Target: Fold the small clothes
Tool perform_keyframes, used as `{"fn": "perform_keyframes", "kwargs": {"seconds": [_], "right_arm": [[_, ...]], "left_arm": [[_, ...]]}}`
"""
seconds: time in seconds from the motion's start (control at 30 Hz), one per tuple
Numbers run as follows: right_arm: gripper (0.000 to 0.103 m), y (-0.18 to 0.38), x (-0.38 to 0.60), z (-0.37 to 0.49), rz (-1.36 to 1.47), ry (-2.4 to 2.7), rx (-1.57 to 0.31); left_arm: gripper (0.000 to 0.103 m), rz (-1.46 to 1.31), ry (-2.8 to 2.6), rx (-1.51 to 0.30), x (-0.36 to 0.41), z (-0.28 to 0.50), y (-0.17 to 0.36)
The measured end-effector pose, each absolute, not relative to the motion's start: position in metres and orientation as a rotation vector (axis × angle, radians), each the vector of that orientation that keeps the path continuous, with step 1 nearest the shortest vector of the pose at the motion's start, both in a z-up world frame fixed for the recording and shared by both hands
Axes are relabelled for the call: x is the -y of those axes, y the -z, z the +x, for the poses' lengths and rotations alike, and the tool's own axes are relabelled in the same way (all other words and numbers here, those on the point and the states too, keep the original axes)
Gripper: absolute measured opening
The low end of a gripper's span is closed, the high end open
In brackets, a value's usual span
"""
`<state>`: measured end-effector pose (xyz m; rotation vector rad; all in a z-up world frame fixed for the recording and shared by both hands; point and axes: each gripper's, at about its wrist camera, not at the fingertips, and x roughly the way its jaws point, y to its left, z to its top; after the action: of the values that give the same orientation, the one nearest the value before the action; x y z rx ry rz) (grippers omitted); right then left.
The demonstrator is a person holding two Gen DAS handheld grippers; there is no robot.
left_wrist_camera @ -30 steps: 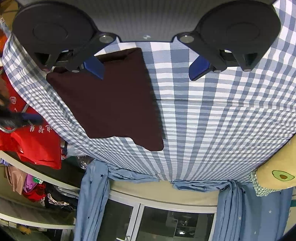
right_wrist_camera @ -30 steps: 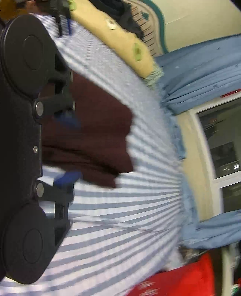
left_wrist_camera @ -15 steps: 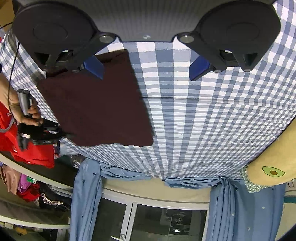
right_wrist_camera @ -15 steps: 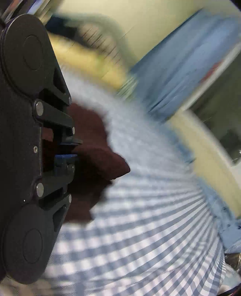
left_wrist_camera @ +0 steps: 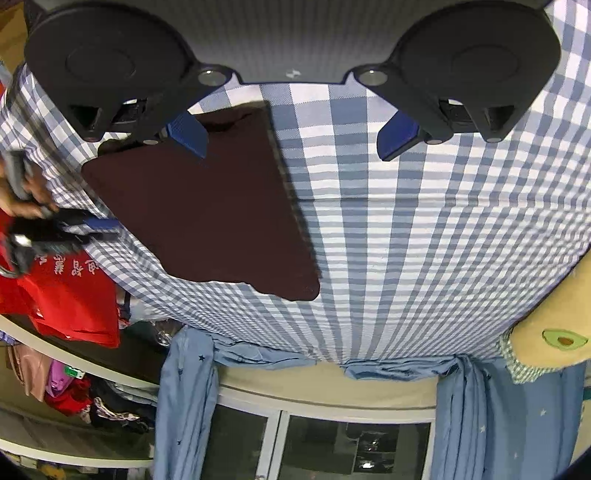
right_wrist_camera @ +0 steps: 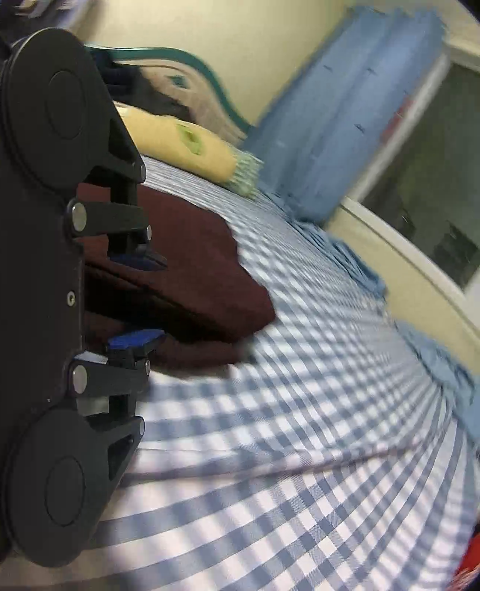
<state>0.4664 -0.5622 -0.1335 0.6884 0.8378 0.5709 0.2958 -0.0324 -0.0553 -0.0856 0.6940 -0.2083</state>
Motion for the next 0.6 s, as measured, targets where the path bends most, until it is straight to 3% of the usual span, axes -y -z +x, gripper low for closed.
{"fn": "perform_keyframes", "kwargs": {"seconds": [0.33, 0.47, 0.6], "right_arm": [[0.038, 0.124, 0.524, 0.359, 0.474, -0.685, -0.79], [0.02, 0.138, 0.529, 0.356, 0.537, -0.663, -0.833], [0.015, 0.123, 0.537, 0.35, 0.648, -0.743, -0.753]], "left_arm": [[0.1, -0.105, 0.218, -0.684, 0.032, 0.285, 0.052], [0.1, -0.114, 0.208, -0.682, 0.03, 0.281, 0.051], [0.1, -0.119, 0.208, -0.678, 0.031, 0.28, 0.048]]}}
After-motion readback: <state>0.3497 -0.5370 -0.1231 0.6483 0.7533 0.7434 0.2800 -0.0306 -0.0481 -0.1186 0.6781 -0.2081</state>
